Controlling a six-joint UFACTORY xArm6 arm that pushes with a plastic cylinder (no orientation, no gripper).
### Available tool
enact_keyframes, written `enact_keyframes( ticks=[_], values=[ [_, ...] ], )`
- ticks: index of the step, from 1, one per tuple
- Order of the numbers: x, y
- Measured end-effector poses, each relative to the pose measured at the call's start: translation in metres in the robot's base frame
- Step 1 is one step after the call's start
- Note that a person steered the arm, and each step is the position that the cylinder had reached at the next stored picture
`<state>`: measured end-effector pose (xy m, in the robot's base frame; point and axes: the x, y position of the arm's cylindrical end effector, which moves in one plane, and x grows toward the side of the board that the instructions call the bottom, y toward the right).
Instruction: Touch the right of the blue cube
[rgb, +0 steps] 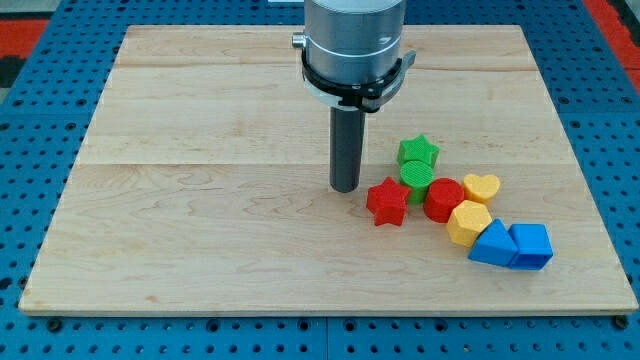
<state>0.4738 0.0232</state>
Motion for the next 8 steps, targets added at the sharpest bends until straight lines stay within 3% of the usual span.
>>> enact_keyframes(
  ticks=[1,2,3,5,6,7,8],
  values=[
    [0.000,0.001],
    [0.026,-0.008],
    [0.084,-0.011],
    [0.145,0.085],
    [0.139,0.182],
    [0.118,0.234],
    [0.082,0.221]
  ],
)
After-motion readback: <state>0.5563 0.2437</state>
